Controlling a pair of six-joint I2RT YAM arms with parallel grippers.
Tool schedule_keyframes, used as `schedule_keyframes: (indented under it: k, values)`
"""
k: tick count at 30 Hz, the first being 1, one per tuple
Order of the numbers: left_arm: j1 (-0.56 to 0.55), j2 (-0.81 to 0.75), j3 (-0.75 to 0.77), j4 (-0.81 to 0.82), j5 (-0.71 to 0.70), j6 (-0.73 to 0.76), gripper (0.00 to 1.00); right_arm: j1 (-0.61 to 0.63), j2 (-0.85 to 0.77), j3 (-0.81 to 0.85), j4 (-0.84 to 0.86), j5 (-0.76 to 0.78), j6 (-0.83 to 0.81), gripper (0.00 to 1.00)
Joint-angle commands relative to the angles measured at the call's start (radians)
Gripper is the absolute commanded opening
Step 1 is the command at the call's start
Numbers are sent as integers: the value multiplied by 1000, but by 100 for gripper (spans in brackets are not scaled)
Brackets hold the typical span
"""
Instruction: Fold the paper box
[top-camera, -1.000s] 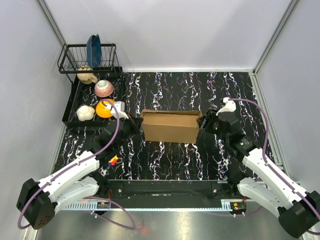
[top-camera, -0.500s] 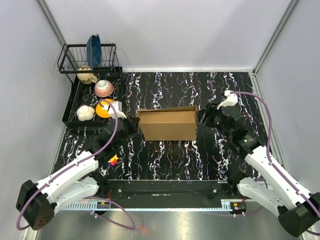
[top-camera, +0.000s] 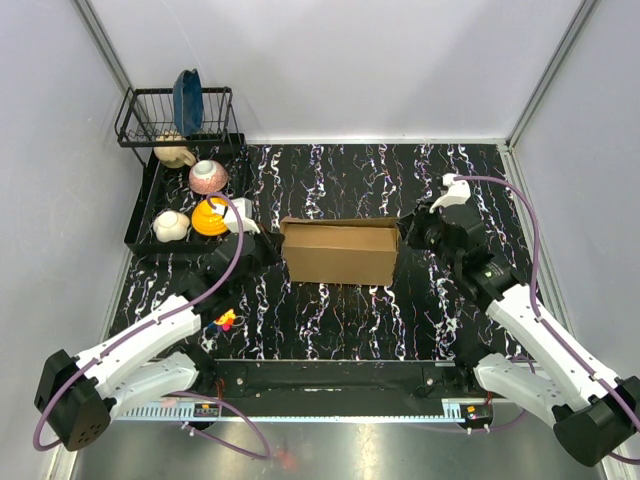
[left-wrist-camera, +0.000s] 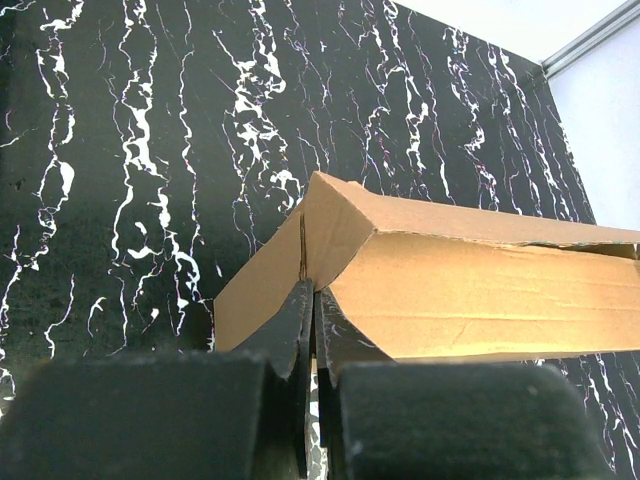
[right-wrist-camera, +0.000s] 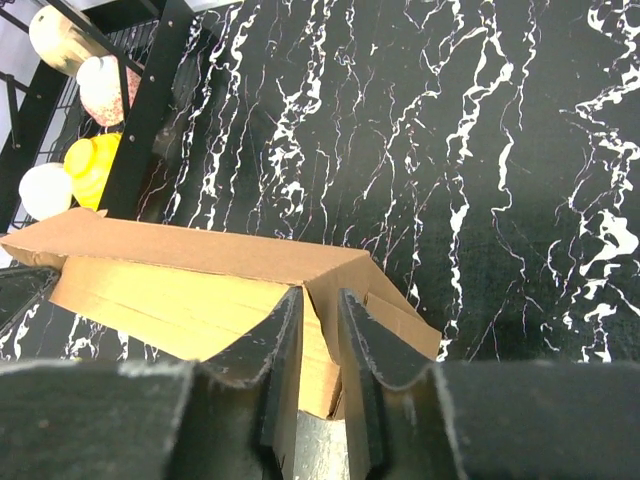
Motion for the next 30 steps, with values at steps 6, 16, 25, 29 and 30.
schedule_keyframes:
  k: [6,16,25,29,30]
  values:
    - [-6,23,13,-146,-27,11,0,3,9,39,-38,40,-50,29]
    - [-7,23,24,-152,-21,-5,0,4,13,-1,-36,57,-57,16]
    - [-15,15,34,-165,-24,-16,0,3,12,-54,-30,68,-52,25]
    - [-18,15,39,-170,-27,-19,0,3,1,-70,-35,65,-41,28]
    - [-18,15,42,-170,-27,-19,0,4,1,-71,-33,66,-41,28]
